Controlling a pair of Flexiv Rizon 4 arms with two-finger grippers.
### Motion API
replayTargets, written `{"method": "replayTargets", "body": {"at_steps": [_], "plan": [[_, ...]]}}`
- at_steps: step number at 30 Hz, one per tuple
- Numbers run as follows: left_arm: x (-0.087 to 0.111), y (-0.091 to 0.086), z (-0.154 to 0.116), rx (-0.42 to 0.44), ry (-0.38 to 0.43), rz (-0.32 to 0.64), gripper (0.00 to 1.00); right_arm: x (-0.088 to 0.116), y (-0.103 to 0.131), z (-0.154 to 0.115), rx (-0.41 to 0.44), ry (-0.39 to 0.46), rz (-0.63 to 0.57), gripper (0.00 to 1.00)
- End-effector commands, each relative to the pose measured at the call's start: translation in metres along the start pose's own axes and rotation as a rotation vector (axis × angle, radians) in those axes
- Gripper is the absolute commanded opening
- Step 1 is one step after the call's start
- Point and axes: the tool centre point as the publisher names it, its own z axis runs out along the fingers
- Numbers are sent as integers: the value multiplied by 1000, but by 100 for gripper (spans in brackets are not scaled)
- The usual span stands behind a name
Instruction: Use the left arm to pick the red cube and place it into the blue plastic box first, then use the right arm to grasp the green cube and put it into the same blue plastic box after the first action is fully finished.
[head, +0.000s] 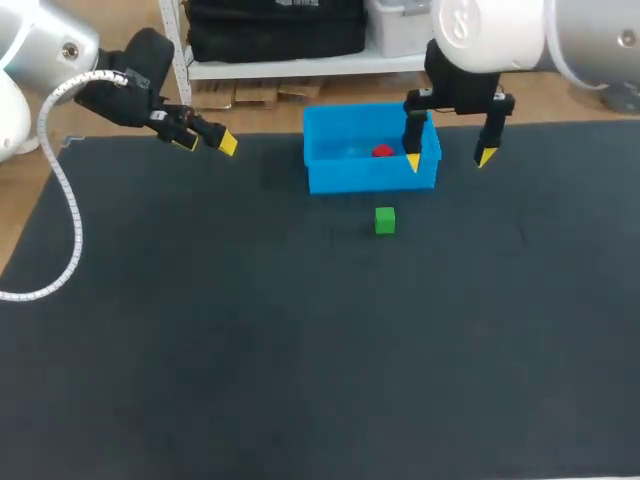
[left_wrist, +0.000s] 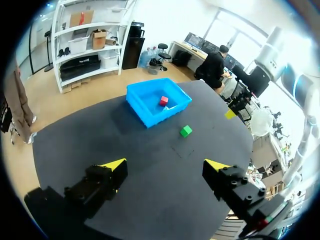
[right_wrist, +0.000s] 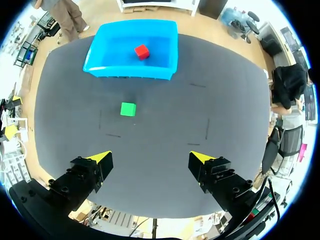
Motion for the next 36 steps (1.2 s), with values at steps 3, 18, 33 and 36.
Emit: {"method": "replayTargets", "body": {"at_steps": [3, 18, 33, 36], "plan": [[2, 0, 0, 3, -6, 3, 100, -11, 14, 6, 5, 35, -3, 100], [2, 0, 0, 3, -6, 3, 100, -28, 38, 28, 8, 72, -37, 100], [2, 0, 0, 3, -6, 3, 100, -46, 48, 62, -17, 96, -44, 100], [2, 0, 0, 3, -6, 3, 100, -48, 50, 69, -19, 94, -36, 100]]}}
